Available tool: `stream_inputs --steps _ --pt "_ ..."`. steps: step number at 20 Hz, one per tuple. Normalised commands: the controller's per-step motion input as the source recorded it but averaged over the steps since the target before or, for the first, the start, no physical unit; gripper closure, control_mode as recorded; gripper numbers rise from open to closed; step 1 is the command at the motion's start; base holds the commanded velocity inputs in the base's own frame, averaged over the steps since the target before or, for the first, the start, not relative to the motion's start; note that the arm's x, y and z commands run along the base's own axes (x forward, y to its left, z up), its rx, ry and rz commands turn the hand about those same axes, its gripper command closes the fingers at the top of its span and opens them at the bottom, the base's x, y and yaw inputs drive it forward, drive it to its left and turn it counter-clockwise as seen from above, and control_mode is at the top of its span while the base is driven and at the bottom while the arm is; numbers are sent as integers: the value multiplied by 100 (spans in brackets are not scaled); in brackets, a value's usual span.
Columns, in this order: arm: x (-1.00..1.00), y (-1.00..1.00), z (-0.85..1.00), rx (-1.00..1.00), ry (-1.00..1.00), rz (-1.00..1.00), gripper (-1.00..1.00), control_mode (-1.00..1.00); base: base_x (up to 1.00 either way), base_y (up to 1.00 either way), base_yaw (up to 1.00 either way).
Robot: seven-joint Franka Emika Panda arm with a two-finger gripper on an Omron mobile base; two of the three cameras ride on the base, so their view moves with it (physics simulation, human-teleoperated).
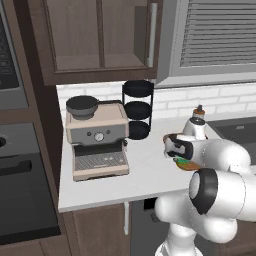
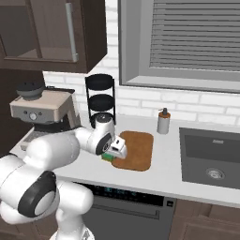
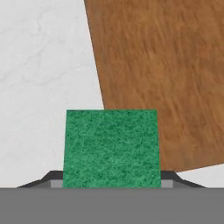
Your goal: Pick up the sponge from the counter and clean the cutting board by briefly scrubbing or pressing down on the cutting board. Once finished, release the sponge.
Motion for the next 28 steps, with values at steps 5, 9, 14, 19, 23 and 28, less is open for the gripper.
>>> stream_inputs --steps 5,9,14,19,23,28 --pt "24 -65 7 0 21 3 100 -100 0 0 0" --pt "18 -53 2 0 14 2 100 -100 0 0 0" --pt "17 -8 -12 0 3 4 100 -100 0 0 0" --pt "0 1 -28 0 0 6 100 -100 0 0 0" --pt "0 15 -30 0 -1 5 100 -100 0 0 0" --pt "-10 16 -1 0 -5 4 100 -100 0 0 0"
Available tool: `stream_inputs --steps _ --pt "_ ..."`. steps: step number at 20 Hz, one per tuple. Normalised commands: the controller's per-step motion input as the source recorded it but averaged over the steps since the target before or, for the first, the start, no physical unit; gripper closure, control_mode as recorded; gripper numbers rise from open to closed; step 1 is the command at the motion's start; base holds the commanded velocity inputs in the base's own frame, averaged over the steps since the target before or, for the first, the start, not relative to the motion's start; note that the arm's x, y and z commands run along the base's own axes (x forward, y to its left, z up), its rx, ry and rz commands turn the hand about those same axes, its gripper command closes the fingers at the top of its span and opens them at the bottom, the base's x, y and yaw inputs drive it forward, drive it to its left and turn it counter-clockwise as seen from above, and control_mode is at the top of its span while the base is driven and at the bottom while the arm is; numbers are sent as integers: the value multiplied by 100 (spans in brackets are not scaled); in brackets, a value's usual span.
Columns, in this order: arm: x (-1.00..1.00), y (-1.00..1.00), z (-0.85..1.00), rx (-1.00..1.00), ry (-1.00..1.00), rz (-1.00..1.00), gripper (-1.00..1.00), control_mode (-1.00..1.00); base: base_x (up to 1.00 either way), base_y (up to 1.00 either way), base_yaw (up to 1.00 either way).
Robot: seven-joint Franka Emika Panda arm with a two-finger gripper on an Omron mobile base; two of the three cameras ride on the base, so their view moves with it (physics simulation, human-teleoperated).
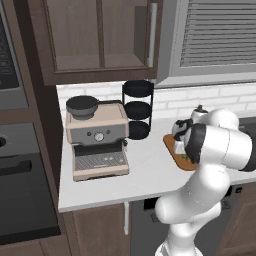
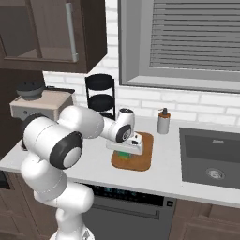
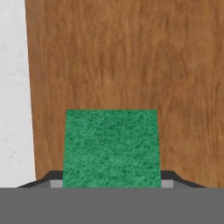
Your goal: Pick up the sponge from the counter and clean the cutting board by briefly scrubbing or pressing down on the cutting board. Once finished, release the sponge.
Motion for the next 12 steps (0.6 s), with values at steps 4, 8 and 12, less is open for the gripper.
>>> stream_inputs --steps 4,8,12 --pt "-9 9 0 0 -8 0 100 -100 0 0 0" --pt "0 3 -17 0 -4 0 100 -100 0 0 0" --pt "0 0 -29 0 -3 0 100 -100 0 0 0"
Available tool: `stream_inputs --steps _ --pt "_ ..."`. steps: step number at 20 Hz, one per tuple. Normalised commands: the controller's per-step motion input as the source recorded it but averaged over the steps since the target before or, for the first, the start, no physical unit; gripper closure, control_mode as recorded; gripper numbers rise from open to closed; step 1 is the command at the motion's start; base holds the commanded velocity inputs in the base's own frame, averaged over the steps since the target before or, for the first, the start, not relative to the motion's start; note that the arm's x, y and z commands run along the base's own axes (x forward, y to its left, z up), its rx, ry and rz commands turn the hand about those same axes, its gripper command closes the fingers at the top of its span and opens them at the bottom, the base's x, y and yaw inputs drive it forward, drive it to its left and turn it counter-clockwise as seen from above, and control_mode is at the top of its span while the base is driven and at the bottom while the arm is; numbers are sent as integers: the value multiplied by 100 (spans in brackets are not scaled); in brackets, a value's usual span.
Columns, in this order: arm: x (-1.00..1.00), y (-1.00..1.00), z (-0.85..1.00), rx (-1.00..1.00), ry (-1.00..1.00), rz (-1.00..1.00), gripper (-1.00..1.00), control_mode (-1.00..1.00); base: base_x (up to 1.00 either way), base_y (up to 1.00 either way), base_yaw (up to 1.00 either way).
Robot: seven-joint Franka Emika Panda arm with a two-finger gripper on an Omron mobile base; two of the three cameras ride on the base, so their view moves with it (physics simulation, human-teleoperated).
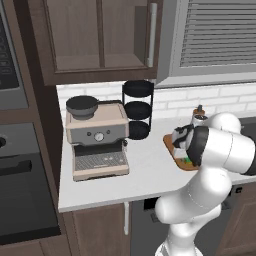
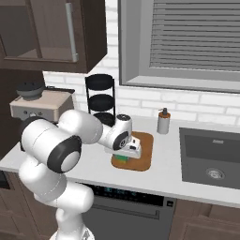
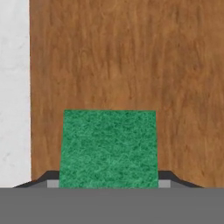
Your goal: Pick up the sponge from the counter and clean the cutting board by briefly scrubbing or pressing down on the cutting board. Once finished, release the sponge.
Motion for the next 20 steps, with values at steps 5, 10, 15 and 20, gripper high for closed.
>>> stream_inputs --steps 5,10,15,20 --pt "0 3 -41 0 -1 0 100 -100 0 0 0" --pt "11 0 -1 1 -6 0 100 -100 0 0 0" --pt "25 0 10 2 0 0 100 -100 0 0 0" --pt "9 0 -6 0 -6 0 100 -100 0 0 0"
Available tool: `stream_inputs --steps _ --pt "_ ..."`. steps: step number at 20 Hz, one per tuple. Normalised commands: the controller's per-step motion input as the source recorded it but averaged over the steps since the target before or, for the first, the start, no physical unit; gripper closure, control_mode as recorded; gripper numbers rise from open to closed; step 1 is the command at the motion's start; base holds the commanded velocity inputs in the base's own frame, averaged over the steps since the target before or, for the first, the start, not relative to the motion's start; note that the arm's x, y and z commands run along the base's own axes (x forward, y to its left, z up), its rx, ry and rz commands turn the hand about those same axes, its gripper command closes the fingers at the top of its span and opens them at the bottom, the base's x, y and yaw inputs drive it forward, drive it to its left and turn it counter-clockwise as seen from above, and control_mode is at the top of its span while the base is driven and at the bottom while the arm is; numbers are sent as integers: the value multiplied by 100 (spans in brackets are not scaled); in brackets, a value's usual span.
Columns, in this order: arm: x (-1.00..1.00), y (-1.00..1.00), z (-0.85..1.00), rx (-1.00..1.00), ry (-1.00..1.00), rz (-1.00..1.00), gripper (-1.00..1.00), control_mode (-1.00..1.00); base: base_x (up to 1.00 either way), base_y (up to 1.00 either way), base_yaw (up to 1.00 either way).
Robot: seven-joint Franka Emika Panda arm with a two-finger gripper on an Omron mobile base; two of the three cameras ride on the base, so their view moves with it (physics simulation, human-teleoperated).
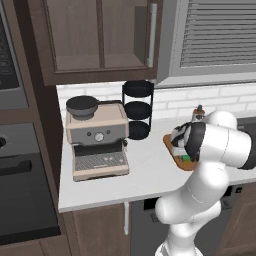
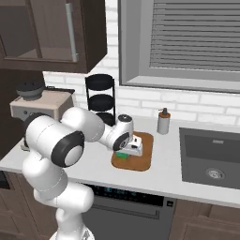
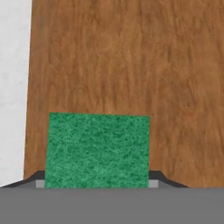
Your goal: Pick up the sponge from the counter and clean the cutting board by briefly scrubbing or pressing down on the cutting board. Once finished, release the sponge.
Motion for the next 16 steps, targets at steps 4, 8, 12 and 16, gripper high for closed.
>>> stream_inputs --steps 4,8,12,16 --pt "0 0 -50 0 -9 0 100 -100 0 0 0" --pt "6 0 -14 0 -4 0 100 -100 0 0 0" --pt "29 0 12 2 -2 0 100 -100 0 0 0" --pt "50 0 8 3 0 0 100 -100 0 0 0"
